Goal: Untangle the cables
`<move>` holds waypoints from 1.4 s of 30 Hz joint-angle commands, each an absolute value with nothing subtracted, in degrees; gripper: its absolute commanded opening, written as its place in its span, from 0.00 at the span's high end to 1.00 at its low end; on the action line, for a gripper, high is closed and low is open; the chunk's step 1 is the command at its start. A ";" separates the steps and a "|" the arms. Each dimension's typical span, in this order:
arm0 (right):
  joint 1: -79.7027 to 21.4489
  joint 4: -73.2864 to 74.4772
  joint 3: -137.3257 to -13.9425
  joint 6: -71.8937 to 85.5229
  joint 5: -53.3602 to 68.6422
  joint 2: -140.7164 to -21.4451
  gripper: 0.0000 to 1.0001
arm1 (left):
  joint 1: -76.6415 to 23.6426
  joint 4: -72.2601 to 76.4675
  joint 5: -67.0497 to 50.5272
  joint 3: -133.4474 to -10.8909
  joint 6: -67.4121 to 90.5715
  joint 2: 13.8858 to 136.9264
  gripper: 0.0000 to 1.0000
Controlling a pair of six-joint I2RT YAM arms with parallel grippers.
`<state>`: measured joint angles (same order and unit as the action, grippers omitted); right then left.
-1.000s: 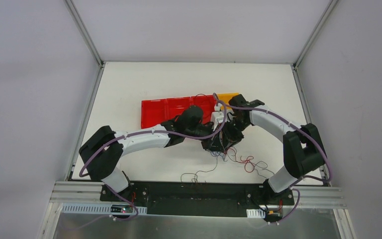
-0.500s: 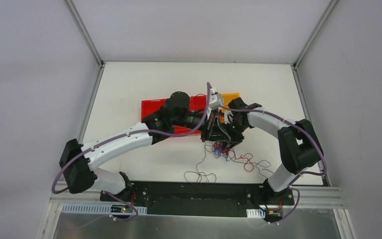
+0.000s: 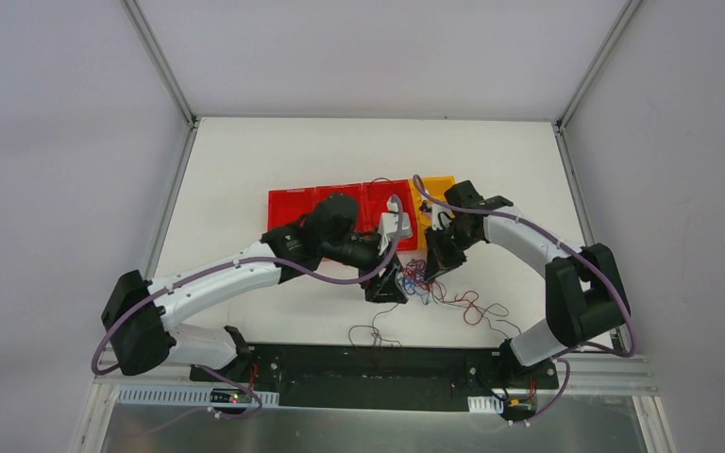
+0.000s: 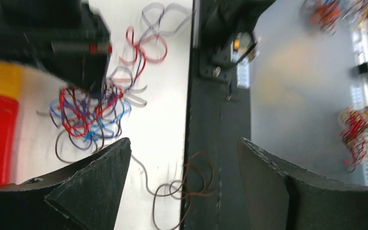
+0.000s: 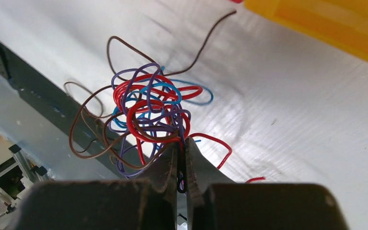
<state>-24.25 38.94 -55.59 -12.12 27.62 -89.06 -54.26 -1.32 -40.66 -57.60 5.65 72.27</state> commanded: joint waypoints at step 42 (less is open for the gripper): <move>-33.37 33.33 -53.17 -18.20 17.74 -63.61 1.00 | -57.26 9.30 -38.80 -52.16 -24.50 81.72 0.42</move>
<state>-32.80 34.50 -51.62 -18.04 16.97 -64.45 -56.40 5.63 -39.83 -49.30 -25.10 80.49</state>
